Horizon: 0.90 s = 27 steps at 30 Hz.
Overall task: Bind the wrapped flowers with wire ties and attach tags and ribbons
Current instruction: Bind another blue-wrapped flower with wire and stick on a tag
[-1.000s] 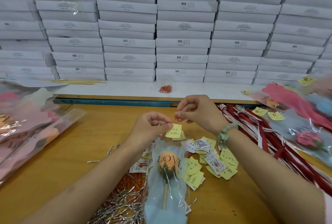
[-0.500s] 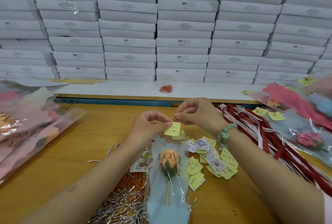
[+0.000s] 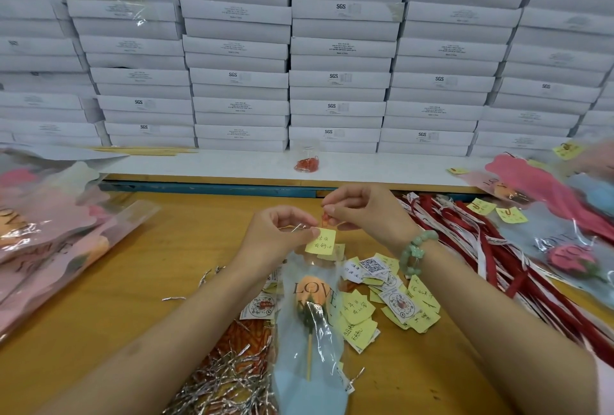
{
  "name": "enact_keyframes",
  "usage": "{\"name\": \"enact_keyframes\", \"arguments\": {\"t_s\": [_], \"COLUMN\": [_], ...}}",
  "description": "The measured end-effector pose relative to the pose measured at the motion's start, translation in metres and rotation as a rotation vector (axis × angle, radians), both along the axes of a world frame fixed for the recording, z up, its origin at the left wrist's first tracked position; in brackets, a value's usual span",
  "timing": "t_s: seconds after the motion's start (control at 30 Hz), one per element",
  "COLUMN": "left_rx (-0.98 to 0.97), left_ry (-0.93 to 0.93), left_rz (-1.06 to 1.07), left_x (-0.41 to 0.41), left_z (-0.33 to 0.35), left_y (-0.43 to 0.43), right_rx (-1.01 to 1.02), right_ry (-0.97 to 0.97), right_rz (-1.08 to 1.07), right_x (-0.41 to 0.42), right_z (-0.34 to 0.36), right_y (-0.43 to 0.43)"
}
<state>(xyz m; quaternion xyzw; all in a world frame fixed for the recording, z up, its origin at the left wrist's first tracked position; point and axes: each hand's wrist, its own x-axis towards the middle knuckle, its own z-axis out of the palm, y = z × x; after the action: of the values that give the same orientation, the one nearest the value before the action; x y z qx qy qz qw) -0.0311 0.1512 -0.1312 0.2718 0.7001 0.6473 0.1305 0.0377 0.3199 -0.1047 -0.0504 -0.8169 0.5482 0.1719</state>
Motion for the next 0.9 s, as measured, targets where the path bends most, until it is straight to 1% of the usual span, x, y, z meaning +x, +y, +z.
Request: {"name": "enact_keyframes", "arguments": {"t_s": [0.1, 0.27, 0.47, 0.57, 0.67, 0.9], "left_rx": [0.001, -0.011, -0.004, -0.01, -0.009, 0.001], "left_ry": [-0.001, 0.001, 0.007, 0.006, 0.001, -0.017], "left_rz": [0.004, 0.01, -0.005, -0.004, -0.007, -0.008], "left_x": [0.0, 0.0001, 0.0004, 0.0004, 0.0004, 0.0001], "left_z": [-0.0003, 0.0, -0.0003, -0.0005, -0.0007, -0.0006], "left_y": [0.0003, 0.0005, -0.0007, -0.0006, -0.0004, -0.0003], "right_rx": [0.01, -0.034, 0.041, 0.051, 0.129, 0.148], "right_ry": [0.023, 0.018, -0.006, -0.008, -0.003, 0.02], "right_rz": [0.008, 0.037, -0.019, 0.001, -0.002, -0.004], "right_x": [-0.0012, -0.0012, -0.0011, -0.0011, -0.0007, -0.0016], "right_z": [0.001, 0.0011, 0.0, 0.0004, 0.0009, 0.0001], "right_y": [0.0007, 0.0026, 0.0062, 0.0065, 0.0058, 0.0063]}}
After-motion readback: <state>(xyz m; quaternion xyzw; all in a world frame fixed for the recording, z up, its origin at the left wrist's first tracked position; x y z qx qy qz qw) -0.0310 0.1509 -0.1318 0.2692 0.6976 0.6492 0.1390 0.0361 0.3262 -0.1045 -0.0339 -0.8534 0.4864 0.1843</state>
